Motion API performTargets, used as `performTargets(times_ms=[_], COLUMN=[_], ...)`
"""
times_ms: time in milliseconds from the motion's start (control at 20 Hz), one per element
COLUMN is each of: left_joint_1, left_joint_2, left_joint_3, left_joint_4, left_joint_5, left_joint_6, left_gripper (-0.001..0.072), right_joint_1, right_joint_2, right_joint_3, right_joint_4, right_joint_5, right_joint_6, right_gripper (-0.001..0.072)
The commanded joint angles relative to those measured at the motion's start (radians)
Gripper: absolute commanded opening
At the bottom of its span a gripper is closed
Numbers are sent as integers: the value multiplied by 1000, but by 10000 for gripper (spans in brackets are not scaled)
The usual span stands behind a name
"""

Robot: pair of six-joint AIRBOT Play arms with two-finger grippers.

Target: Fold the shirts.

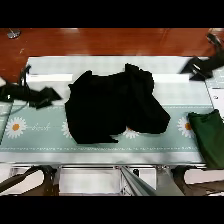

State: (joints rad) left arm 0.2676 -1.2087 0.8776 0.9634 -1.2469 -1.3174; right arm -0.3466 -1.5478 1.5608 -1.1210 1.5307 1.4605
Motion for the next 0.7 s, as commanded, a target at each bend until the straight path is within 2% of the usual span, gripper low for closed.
performTargets(times_ms=[0, 100, 200, 400, 650], left_joint_1=[92, 107, 103, 12, -209], left_joint_2=[95, 133, 138, 127, 76], left_joint_3=[-277, -402, -471, -512, -513], left_joint_4=[-80, -188, -265, -295, -430], left_joint_5=[-23, 8, 39, 125, 306], left_joint_6=[106, 152, 155, 154, 153], left_gripper=[701, 701, 701, 701, 700], right_joint_1=[-147, -192, -192, -192, -192], right_joint_2=[225, 341, 420, 493, 493], right_joint_3=[-420, -640, -779, -929, -1007], right_joint_4=[24, 195, 263, 263, 253], right_joint_5=[-191, -258, -271, -271, -268], right_joint_6=[-51, -92, -153, -187, -186], right_gripper=[625, 624, 624, 624, 624])
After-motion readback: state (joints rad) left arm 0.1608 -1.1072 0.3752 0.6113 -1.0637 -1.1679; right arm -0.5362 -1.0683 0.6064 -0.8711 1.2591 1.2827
